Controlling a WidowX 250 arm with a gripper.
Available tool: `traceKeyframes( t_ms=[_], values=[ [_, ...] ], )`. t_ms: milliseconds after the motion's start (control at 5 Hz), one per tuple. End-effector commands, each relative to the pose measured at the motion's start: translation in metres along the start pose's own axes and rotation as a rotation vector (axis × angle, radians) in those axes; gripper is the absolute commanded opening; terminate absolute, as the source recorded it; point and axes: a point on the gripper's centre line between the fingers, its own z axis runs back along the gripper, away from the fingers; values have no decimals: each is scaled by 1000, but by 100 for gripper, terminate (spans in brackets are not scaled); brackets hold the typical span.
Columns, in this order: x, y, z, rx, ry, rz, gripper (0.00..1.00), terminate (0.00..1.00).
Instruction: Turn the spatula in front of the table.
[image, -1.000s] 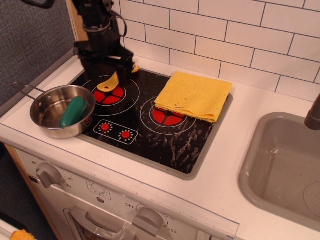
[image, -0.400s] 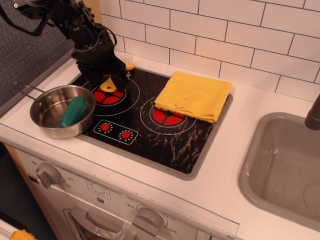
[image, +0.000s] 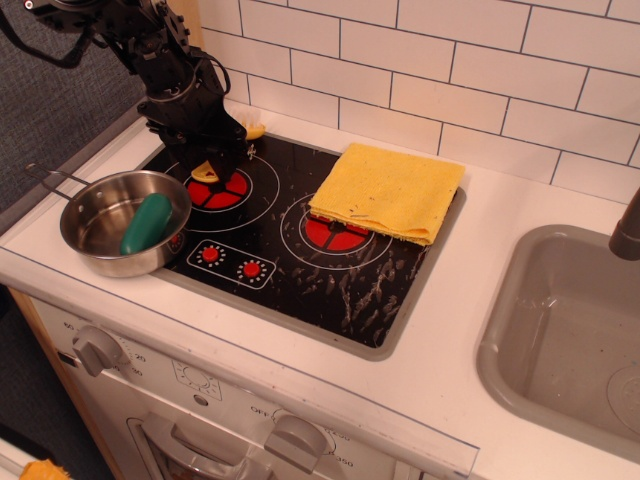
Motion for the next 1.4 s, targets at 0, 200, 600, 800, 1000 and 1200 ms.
traceKeyframes(
  t_ms=[0,200,600,800,1000,1200],
  values=[
    [17,8,64,70,-125,36,0,0],
    [36,-17,107,34,-219,12,0,0],
    [-5,-90,128,-89,-177,-119,0,0],
    [-53,-107,127,-101,-95,-126,0,0],
    [-83,-114,116,-87,-17,-119,0,0],
    [-93,-117,100,-83,41,-110,0,0]
  ],
)
